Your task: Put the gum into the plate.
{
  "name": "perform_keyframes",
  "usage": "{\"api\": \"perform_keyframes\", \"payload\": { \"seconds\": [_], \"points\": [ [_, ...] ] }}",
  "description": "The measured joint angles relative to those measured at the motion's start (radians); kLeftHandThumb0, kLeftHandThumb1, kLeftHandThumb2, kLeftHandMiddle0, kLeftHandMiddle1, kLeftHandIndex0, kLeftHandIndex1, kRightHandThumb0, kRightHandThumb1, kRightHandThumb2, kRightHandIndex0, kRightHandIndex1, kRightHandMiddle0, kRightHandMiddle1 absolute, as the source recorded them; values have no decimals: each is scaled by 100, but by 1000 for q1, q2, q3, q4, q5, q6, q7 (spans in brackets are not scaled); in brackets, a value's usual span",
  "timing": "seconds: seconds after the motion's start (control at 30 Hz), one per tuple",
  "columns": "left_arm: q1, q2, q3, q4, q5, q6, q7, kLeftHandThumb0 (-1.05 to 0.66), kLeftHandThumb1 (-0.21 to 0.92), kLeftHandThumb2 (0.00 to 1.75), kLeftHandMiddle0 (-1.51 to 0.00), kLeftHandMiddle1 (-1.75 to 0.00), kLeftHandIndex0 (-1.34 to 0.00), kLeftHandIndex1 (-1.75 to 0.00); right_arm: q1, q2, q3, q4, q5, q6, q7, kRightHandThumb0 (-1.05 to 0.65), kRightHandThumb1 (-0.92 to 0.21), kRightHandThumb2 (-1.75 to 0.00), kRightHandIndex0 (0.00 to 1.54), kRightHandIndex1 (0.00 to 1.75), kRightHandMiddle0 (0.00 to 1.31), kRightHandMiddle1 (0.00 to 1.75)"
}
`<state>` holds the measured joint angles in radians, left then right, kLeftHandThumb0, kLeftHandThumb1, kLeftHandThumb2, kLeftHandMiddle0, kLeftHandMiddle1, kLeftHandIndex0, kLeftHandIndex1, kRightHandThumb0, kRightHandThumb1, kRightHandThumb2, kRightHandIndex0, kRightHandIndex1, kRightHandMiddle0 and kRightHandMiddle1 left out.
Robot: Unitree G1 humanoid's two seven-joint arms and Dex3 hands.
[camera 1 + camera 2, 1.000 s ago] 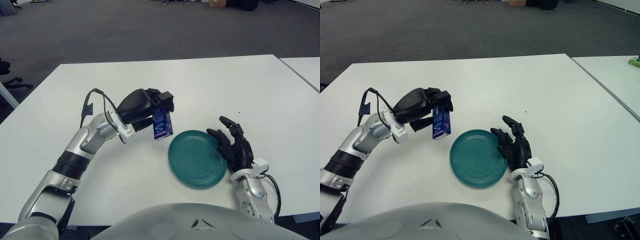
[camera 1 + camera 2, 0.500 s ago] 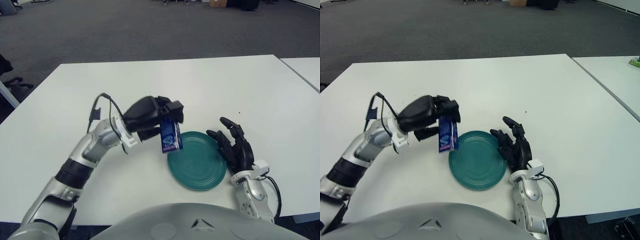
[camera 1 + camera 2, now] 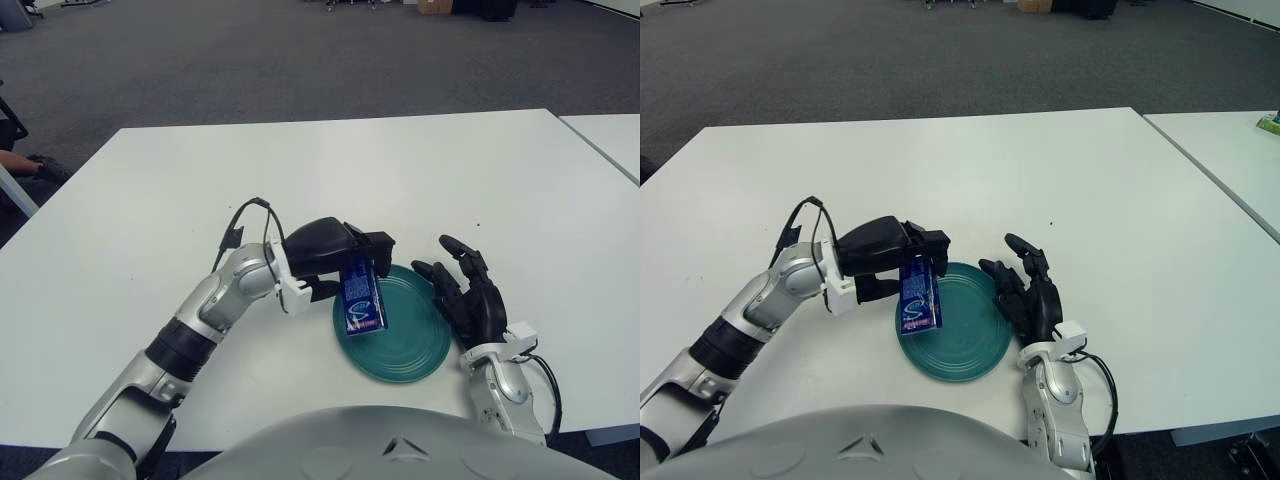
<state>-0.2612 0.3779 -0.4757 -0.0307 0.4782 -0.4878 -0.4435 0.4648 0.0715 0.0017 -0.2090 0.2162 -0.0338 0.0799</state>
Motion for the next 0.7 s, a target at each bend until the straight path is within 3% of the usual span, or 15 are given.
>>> {"api": "perform_keyframes", "payload": {
  "seconds": [0.3, 0.37, 0.43, 0.5, 0.53, 0.57, 0.6, 0.63, 0.7],
  "points": [
    [-64, -35, -93, 176, 15, -12, -88, 0, 1, 161, -88, -158, -63, -175, 15, 19, 14, -14, -7, 0, -17, -40, -82, -79, 58, 77, 5, 91],
    [-71, -33, -97, 180, 16, -11, -109, 0, 6, 157, -84, -166, -58, -171, 18, 23, 15, -15, -7, -4, -17, -40, -82, -80, 58, 79, 6, 91],
    [-79, -31, -97, 173, 15, -4, -128, -1, 26, 137, -61, -171, -49, -173, 21, 26, 17, -15, -7, -9, -18, -39, -82, -80, 56, 80, 6, 91],
    [-84, -26, -96, 159, 17, 9, -140, -1, 49, 107, -53, -167, -34, -168, 25, 29, 21, -13, -9, -17, -19, -39, -82, -81, 52, 79, 6, 90],
    [-86, -25, -96, 156, 21, 11, -140, -18, 55, 94, -47, -161, -27, -164, 27, 30, 23, -13, -12, -20, -19, -39, -83, -80, 51, 77, 5, 90],
    [-87, -25, -96, 157, 28, 11, -137, -43, 67, 70, -38, -150, -17, -157, 28, 31, 25, -12, -18, -23, -20, -39, -85, -79, 48, 75, 5, 89],
    [-89, -26, -96, 160, 40, 9, -132, -62, 76, 54, -28, -139, -11, -142, 28, 31, 27, -11, -24, -26, -21, -39, -87, -77, 47, 72, 5, 87],
    [-90, -26, -97, 167, 48, 6, -123, -69, 79, 49, -24, -135, -9, -136, 28, 31, 29, -10, -32, -28, -23, -39, -87, -77, 46, 71, 5, 87],
    [-93, -25, -97, 191, 66, -16, -96, -90, 87, 43, -10, -105, -4, -98, 29, 31, 33, -9, -46, -34, -26, -40, -90, -75, 44, 63, 3, 85]
  ]
}}
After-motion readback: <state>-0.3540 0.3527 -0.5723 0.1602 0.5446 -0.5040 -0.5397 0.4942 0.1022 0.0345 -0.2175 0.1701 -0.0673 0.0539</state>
